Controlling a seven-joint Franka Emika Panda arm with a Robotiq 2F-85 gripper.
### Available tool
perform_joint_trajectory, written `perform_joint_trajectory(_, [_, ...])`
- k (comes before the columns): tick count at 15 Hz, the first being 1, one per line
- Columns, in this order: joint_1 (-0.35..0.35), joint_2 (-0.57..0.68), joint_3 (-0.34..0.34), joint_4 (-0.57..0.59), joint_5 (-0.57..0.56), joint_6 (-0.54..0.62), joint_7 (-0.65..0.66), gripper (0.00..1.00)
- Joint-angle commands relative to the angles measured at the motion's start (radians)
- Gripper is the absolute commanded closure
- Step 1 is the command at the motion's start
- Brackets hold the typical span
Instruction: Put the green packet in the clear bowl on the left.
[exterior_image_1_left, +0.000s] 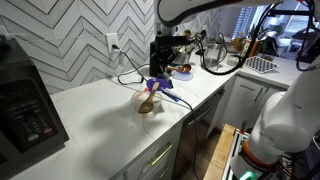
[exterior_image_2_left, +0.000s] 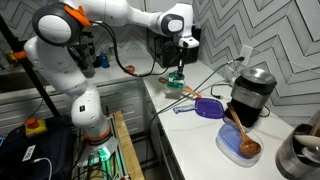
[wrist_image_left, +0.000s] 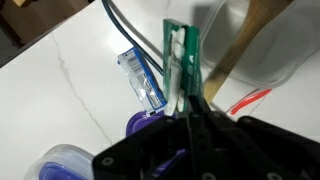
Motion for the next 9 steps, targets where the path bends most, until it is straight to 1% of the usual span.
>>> perform_joint_trajectory(1, [0.021, -0.014, 0.064, -0.015, -0.029, -0.017, 0.206, 1.0])
perform_joint_trajectory(5, [0.051, -0.002, 0.135, -0.012, -0.071, 0.006, 0.442, 1.0])
perform_joint_trajectory(6, [0.06, 0.01, 0.146, -0.002, -0.08, -0.009, 0.474, 1.0])
perform_joint_trajectory(7, [0.069, 0.019, 0.155, -0.003, -0.092, 0.006, 0.505, 1.0])
perform_joint_trajectory(9, [0.083, 0.049, 0.16, 0.004, -0.115, 0.028, 0.51, 1.0])
